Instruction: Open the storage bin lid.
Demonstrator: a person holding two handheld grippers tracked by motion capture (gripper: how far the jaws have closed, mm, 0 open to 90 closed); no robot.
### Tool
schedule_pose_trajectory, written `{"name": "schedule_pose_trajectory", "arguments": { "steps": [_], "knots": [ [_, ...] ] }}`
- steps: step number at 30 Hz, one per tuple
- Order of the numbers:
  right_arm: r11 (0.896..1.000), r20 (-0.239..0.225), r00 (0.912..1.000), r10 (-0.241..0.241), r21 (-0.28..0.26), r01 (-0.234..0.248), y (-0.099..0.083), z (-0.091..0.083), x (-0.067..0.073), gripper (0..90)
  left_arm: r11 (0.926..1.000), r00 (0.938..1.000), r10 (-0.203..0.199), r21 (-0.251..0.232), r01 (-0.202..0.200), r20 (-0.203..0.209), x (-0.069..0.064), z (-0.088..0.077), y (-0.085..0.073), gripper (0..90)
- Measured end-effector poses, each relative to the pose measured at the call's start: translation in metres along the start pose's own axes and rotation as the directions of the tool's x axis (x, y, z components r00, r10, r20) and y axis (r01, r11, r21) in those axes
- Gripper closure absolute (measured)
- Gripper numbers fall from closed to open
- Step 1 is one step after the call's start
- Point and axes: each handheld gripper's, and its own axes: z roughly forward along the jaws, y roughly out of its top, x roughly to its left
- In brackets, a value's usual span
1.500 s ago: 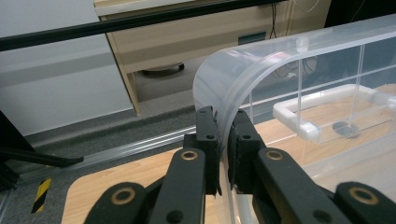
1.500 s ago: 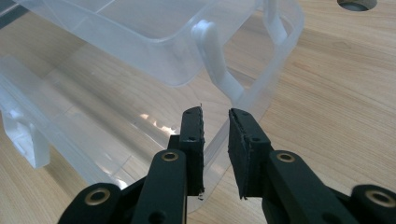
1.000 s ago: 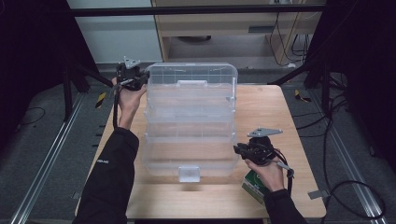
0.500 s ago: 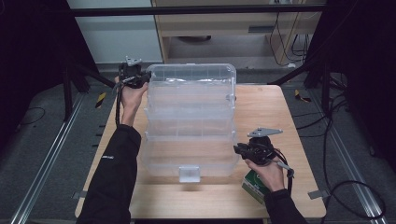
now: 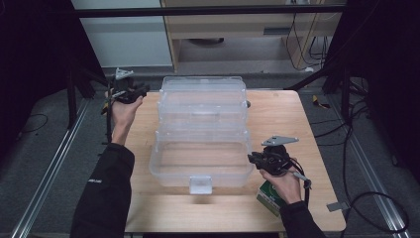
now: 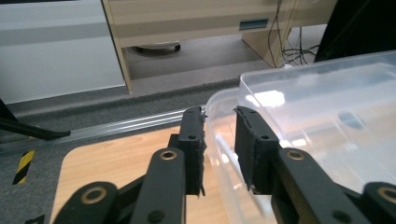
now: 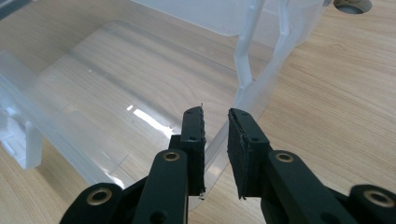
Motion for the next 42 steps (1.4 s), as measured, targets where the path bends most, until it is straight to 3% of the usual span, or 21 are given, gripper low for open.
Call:
{"name": "schedule_pose_trajectory", "arguments": {
  "steps": [7,12,20,24,30,32,37,40,42],
  "knots": [
    [1.000,-0.013,0.9999,0.005,-0.004,-0.005,0.000,0.001,-0.003,76.0,0.9997,0.9989,0.024,0.010,-0.024,0.039,-0.001,-0.048,-0.012,63.7],
    [1.000,-0.024,0.9996,0.016,0.000,-0.016,0.000,0.001,-0.004,75.8,0.9996,0.9948,0.026,0.009,-0.027,0.098,-0.006,-0.078,-0.028,59.2],
    [1.000,-0.021,0.9997,0.015,0.009,-0.015,0.001,0.001,-0.003,75.8,0.9981,0.9902,0.047,0.033,-0.052,0.131,-0.020,-0.101,-0.054,53.7],
    [1.000,-0.021,0.9997,0.016,0.008,-0.016,0.001,0.001,-0.003,75.7,0.9961,0.9890,0.030,0.078,-0.042,0.144,-0.027,-0.106,-0.076,51.7],
    [1.000,-0.020,0.9997,0.015,0.007,-0.015,0.001,0.001,-0.003,75.8,0.9891,0.9863,0.003,0.145,-0.027,0.165,-0.035,-0.098,-0.112,52.5],
    [1.000,-0.020,0.9996,0.018,0.008,-0.017,0.001,0.001,-0.003,75.7,0.9880,0.9836,-0.009,0.153,-0.019,0.180,-0.039,-0.096,-0.118,53.0],
    [1.000,-0.019,0.9997,0.015,0.009,-0.015,0.001,0.001,-0.003,75.7,0.9800,0.9806,0.007,0.194,-0.046,0.196,-0.052,-0.089,-0.131,55.3],
    [1.000,-0.019,0.9997,0.013,0.011,-0.013,0.002,0.001,-0.003,75.8,0.9729,0.9848,0.048,0.215,-0.084,0.167,-0.059,-0.087,-0.134,57.3],
    [1.000,-0.018,0.9998,0.010,0.012,-0.009,0.002,0.001,-0.002,75.8,0.9707,0.9823,0.033,0.228,-0.076,0.184,-0.061,-0.084,-0.137,60.0]
  ]
}}
